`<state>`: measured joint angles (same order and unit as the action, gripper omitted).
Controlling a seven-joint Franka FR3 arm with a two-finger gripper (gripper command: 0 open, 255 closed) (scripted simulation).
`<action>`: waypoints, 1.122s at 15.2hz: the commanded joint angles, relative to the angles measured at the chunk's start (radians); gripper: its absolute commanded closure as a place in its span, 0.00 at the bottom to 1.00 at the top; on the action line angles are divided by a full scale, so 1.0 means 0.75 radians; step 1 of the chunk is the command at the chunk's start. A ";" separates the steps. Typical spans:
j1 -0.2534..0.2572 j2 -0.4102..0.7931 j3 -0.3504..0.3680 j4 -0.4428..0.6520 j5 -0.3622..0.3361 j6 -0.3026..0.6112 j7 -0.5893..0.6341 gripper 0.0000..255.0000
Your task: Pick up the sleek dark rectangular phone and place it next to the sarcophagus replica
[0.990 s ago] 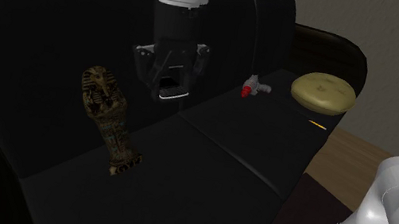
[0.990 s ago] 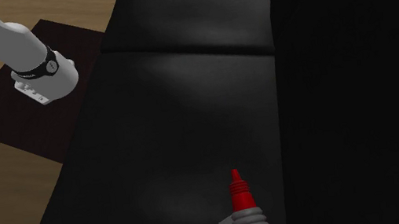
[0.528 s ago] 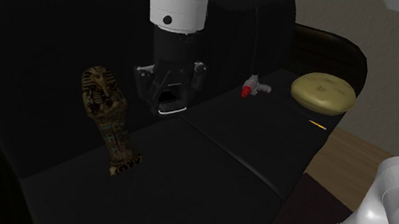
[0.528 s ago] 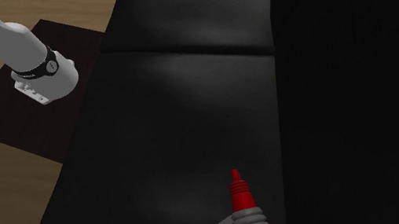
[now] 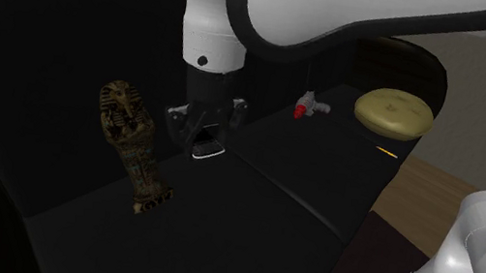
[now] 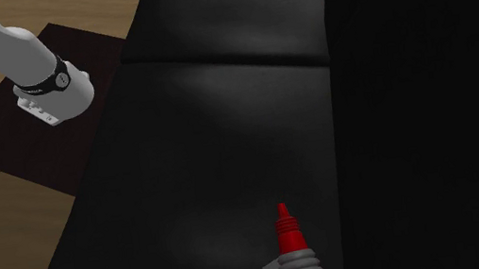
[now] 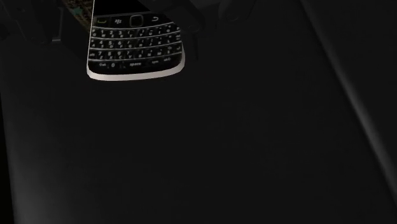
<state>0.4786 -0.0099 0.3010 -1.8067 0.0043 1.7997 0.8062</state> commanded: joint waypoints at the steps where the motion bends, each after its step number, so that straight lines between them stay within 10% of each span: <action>1: 0.001 0.002 0.001 -0.032 -0.001 0.035 0.003 1.00; 17: 0.004 0.055 0.004 -0.261 -0.018 0.314 0.015 1.00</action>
<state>0.4809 0.0252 0.3031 -1.9934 -0.0069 2.0200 0.8145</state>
